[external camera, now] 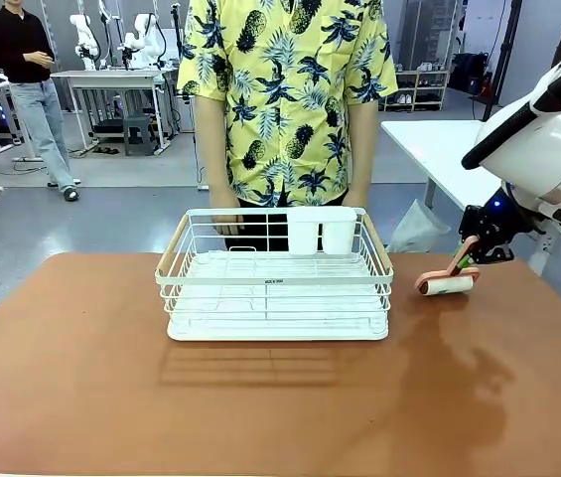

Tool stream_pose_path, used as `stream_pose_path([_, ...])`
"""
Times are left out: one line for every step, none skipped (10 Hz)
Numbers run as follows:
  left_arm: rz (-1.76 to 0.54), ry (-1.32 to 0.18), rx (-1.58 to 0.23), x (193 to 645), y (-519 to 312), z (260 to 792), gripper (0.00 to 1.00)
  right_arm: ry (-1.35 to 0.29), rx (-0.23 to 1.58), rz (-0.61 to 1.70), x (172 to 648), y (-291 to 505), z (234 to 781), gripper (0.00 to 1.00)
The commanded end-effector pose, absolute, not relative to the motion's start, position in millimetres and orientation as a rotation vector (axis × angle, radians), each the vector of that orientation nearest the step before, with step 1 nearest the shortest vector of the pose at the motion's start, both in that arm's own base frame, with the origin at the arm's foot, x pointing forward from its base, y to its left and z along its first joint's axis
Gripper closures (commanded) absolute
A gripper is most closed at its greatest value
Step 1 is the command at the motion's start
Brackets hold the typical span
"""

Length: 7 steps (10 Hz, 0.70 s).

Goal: Clean the table.
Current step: Place the Lint Roller down when the Dish drying rack is positioned in the middle of the table.

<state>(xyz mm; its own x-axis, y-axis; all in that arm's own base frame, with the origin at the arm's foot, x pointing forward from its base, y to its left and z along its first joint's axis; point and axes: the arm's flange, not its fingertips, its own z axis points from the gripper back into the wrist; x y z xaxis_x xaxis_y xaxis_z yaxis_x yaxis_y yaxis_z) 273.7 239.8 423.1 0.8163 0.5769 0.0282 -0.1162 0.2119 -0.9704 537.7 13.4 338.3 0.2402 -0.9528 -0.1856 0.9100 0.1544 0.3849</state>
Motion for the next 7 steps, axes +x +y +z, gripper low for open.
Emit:
stream_pose_path([0.482, -0.436, -1.283, 270, 242, 423, 0.0, -0.107, 0.47, -1.367, 520, 21, 335, 0.79])
stream_pose_path([0.482, -0.436, -1.283, 270, 242, 423, 0.0, -0.117, 0.457, -1.361, 514, 22, 333, 0.62])
stream_pose_path([0.482, -0.436, -1.283, 270, 242, 423, 0.0, -0.113, 0.457, -1.356, 507, 25, 332, 0.5])
stream_pose_path([0.482, -0.436, -1.283, 270, 242, 423, 0.0, -0.111, 0.446, -1.354, 501, 27, 332, 0.28])
stream_pose_path([0.482, -0.436, -1.283, 270, 242, 423, 0.0, -0.122, 0.425, -1.353, 490, 30, 335, 0.15])
stream_pose_path([0.482, -0.436, -1.283, 270, 242, 423, 0.0, -0.133, 0.409, -1.355, 481, 32, 339, 0.0])
stream_pose_path([0.482, -0.436, -1.283, 270, 242, 423, 0.0, -0.136, 0.389, -1.355, 473, 34, 341, 0.0])
